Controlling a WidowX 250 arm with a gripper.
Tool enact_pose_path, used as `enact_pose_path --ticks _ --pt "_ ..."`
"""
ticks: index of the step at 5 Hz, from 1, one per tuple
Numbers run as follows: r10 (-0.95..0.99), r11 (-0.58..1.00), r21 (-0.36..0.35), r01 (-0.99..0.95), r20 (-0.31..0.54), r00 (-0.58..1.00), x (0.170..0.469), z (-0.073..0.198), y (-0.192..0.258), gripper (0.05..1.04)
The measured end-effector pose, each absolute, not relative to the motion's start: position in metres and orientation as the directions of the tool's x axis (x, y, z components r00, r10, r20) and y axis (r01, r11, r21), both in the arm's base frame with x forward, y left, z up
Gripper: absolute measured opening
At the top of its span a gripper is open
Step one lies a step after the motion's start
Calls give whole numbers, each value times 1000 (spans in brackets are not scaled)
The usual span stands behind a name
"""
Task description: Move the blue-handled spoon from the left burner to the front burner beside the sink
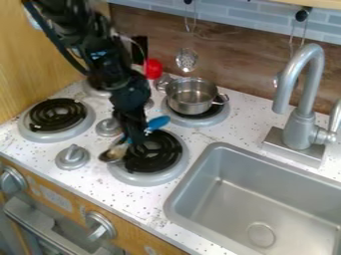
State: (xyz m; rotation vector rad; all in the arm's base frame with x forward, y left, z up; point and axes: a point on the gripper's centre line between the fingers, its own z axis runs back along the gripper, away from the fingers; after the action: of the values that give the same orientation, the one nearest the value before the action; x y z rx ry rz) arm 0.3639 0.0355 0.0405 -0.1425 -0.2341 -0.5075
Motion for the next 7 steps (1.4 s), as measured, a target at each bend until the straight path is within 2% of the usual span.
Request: enact_pose_path --ticks 1,2,3,4,5,6,7 --pt "-493 850 -63 523 254 832 366 37 27 391" --pt "-524 831 -64 552 243 816 366 32 19 436" --pt "-532 829 -65 556 219 818 365 29 15 749" --pt "-519 836 -80 544 213 828 363 29 14 979" --pt "-515 835 -81 544 229 826 364 35 14 994" --pt "-481 854 -77 515 264 836 359 66 28 994" --pt "-479 857 -38 514 311 821 353 100 46 994"
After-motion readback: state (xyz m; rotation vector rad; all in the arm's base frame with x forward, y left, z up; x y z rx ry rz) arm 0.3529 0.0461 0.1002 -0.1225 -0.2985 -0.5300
